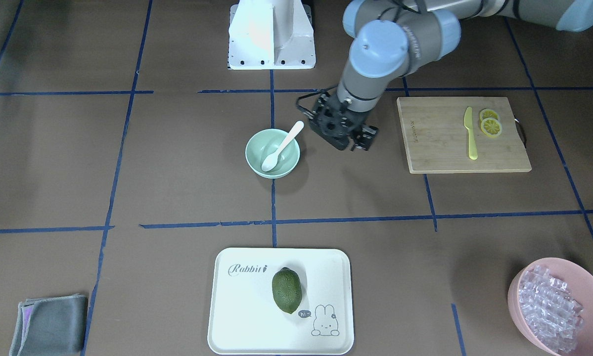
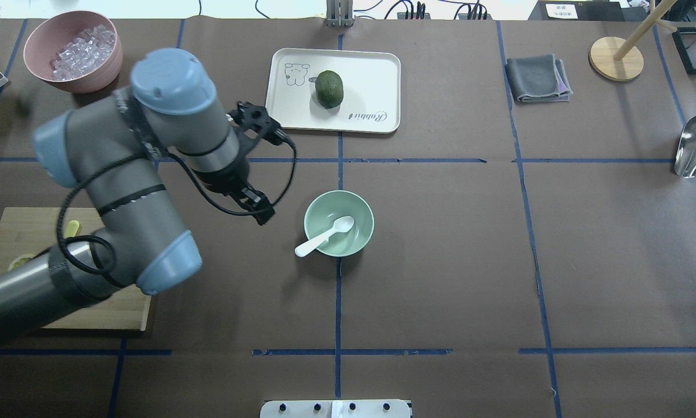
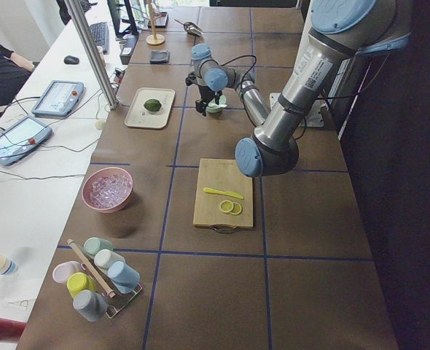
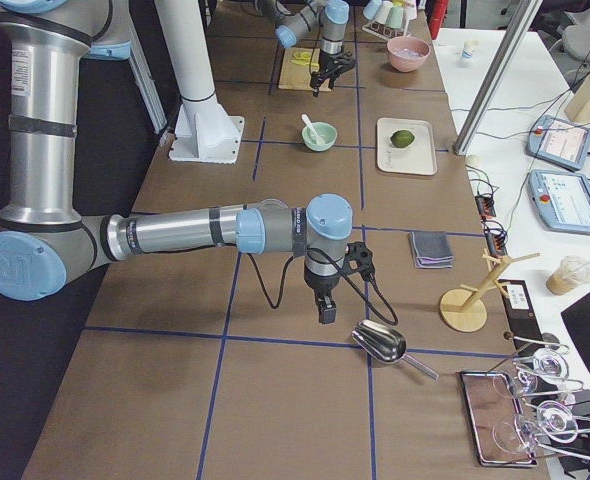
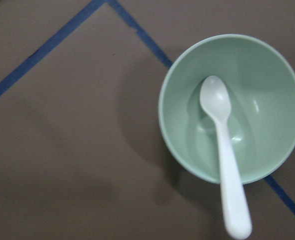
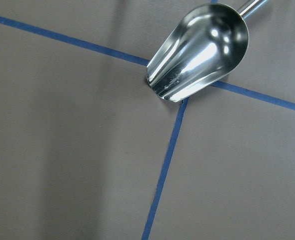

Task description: Place spoon in bowl

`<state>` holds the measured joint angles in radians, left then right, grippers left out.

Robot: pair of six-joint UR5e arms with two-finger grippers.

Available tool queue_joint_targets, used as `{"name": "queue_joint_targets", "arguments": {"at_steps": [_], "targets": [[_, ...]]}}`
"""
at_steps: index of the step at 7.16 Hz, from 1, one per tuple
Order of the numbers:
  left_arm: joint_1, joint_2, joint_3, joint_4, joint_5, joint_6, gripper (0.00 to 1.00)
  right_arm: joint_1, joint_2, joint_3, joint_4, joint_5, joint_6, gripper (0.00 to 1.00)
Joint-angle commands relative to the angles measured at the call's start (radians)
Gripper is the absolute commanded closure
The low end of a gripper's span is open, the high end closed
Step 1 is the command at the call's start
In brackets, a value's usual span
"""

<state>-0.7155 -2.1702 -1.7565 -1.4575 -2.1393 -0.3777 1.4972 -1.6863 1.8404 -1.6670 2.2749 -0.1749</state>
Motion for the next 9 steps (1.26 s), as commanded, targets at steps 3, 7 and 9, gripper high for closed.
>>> {"name": "queue_joint_targets", "arguments": {"at_steps": [3, 7, 9], "targets": [[-0.373, 0.226, 0.005, 0.006, -0.092, 0.029, 0.0, 0.0, -0.001, -0.004, 0.0, 0.0, 0.002, 0.0], [-0.678, 0.497, 0.014, 0.014, -0.173, 0.309, 0.0, 0.0, -0.004, -0.007, -0.002, 0.002, 0.109, 0.0], [-0.783, 0.636, 0.055, -0.091, -0.186, 0.354, 0.0, 0.0, -0.004, -0.007, -0.002, 0.005, 0.109, 0.0]]}}
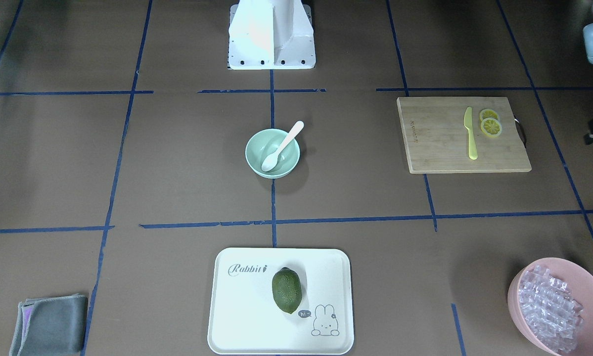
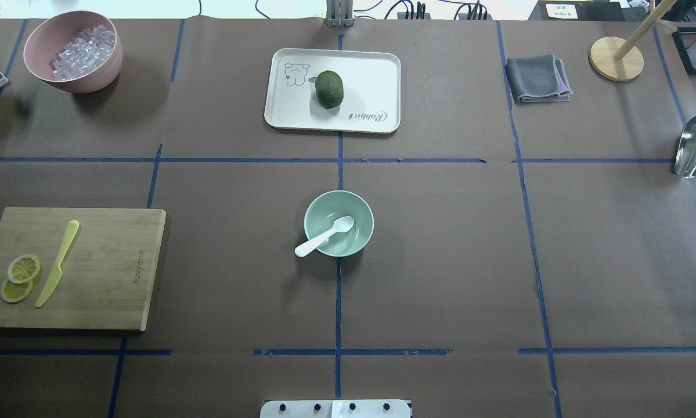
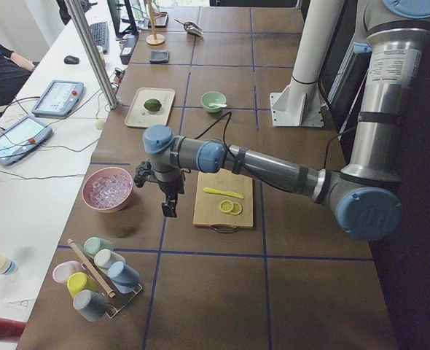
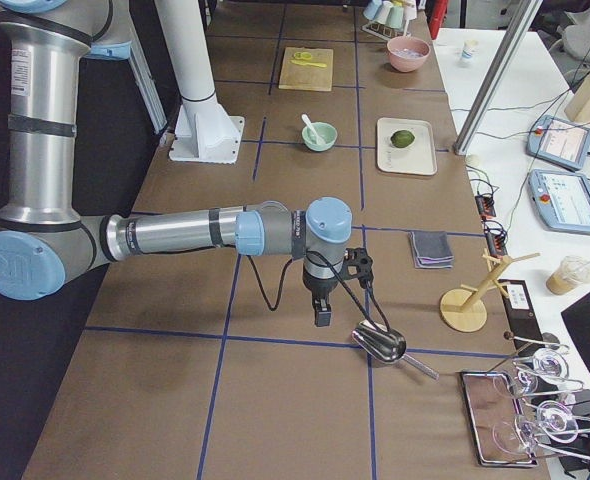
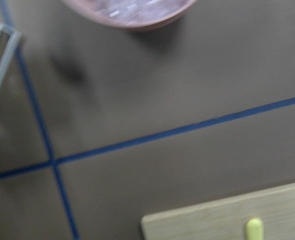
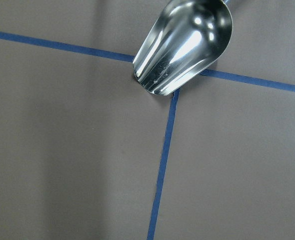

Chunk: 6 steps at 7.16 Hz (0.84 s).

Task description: Place spoon in bowl

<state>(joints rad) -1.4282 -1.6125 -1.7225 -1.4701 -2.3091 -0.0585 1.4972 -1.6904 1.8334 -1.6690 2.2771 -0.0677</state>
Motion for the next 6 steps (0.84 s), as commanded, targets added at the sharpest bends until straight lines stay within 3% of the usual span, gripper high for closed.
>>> {"name": "queue_joint_targets", "arguments": {"at_steps": [1, 6], "targets": [[-0.09, 0.08, 0.029, -0.093, -0.082, 0.078, 0.0, 0.0, 0.0, 0.0, 0.0, 0.002, 0.003, 0.0], [-0.092, 0.075, 0.014, -0.101, -0.09, 0.078, 0.0, 0.0, -0.009, 0.003, 0.002, 0.01, 0.0, 0.0]]}}
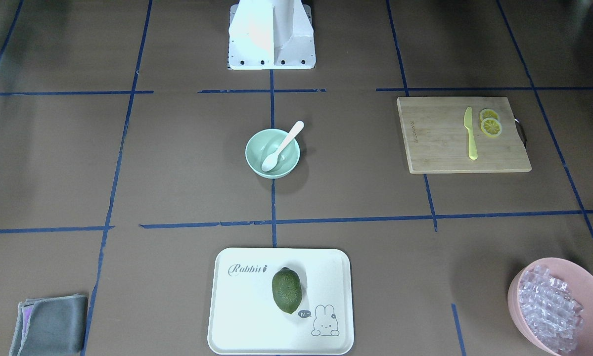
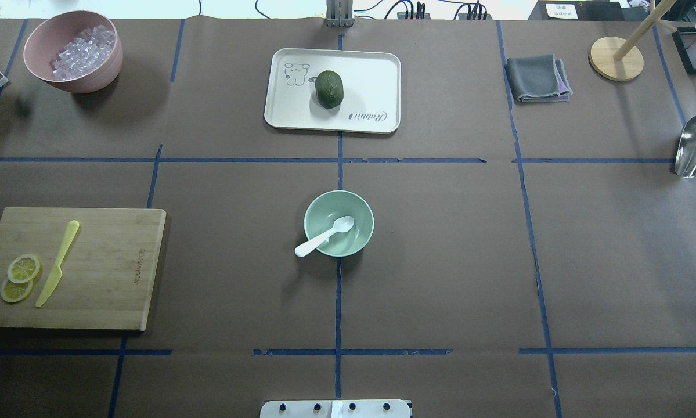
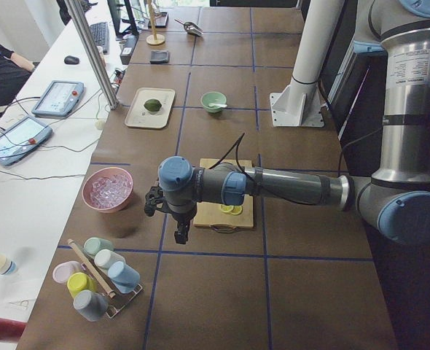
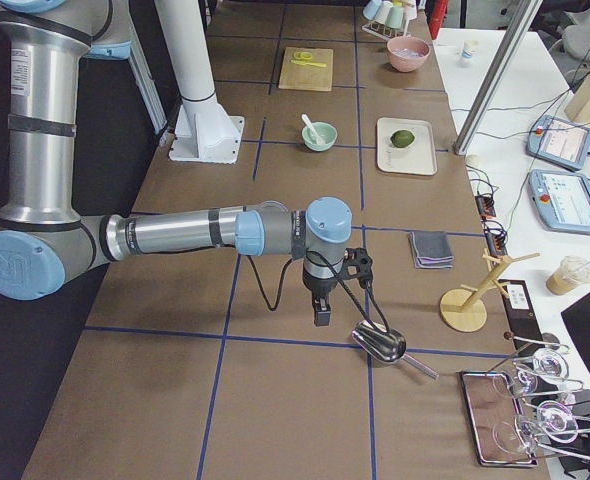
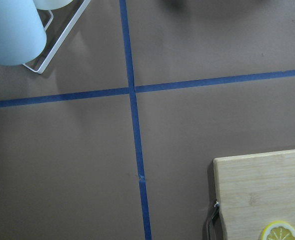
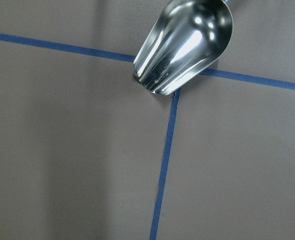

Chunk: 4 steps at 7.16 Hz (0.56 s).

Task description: Place spoon in bowl

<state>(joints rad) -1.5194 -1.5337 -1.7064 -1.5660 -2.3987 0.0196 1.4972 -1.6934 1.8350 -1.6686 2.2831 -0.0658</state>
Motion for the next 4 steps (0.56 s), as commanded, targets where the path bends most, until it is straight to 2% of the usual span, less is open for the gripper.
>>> {"name": "queue_joint_targets", "arguments": {"at_steps": [1, 4], "targets": [[-0.001, -0.003, -0.002, -0.006, -0.003, 0.0, 0.0, 0.0, -0.006, 0.001, 0.001, 0.004, 0.0, 0.0], [0.001, 0.003, 0.007, -0.014, 0.003, 0.0, 0.0, 0.0, -0.008, 0.001, 0.001, 0.019, 0.001, 0.0]]}}
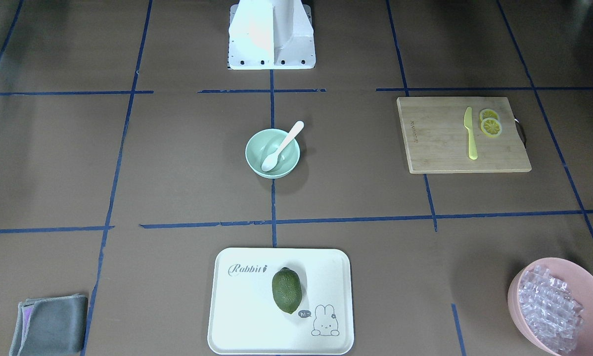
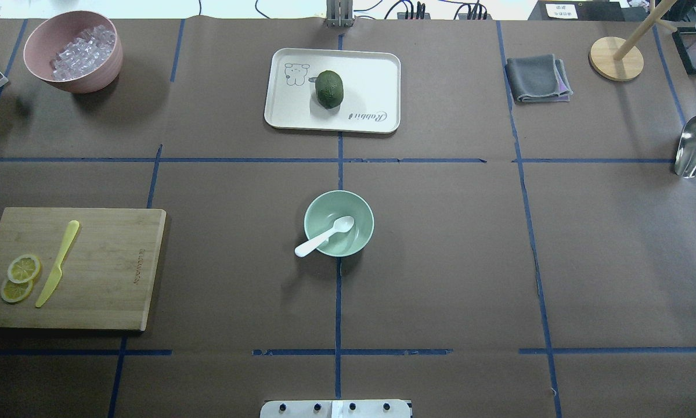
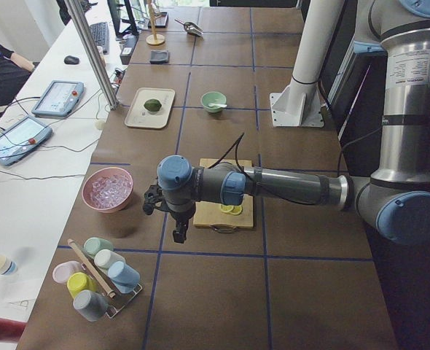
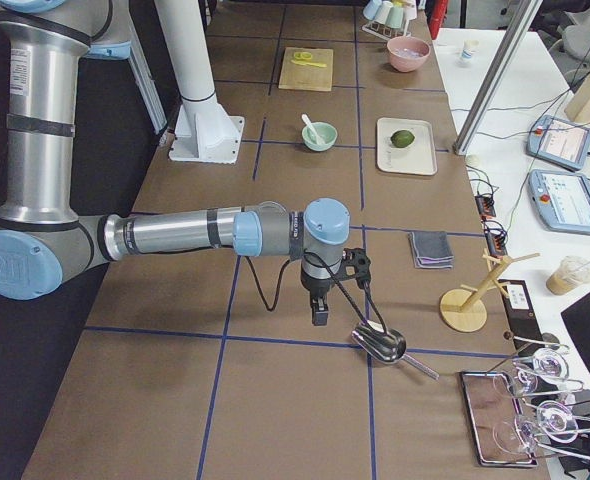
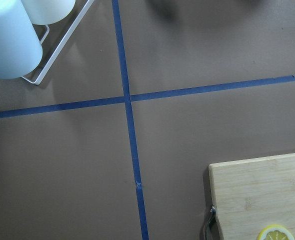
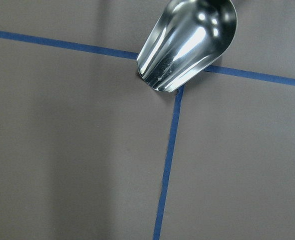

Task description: Place spoon in bowl

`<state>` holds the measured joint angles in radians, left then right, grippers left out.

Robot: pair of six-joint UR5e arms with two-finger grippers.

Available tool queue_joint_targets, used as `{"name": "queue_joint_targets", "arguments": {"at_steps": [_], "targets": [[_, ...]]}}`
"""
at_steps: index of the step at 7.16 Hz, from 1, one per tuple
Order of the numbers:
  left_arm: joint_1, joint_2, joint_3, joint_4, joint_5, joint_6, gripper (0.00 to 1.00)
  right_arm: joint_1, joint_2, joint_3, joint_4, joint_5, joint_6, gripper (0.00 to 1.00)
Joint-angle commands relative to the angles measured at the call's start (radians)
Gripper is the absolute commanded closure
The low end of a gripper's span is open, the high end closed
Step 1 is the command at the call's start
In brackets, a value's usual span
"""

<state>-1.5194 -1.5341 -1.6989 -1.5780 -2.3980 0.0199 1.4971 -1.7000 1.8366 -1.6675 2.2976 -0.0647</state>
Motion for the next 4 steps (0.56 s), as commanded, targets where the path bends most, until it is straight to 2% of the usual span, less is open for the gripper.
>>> {"name": "queue_joint_targets", "arguments": {"at_steps": [1, 4], "targets": [[0.001, 0.006, -0.002, 0.0, 0.003, 0.0, 0.0, 0.0, -0.001, 0.001, 0.0, 0.005, 0.0, 0.0], [-0.001, 0.012, -0.004, 0.001, 0.005, 0.0, 0.0, 0.0, -0.001, 0.0, -0.001, 0.006, 0.0, 0.0]]}}
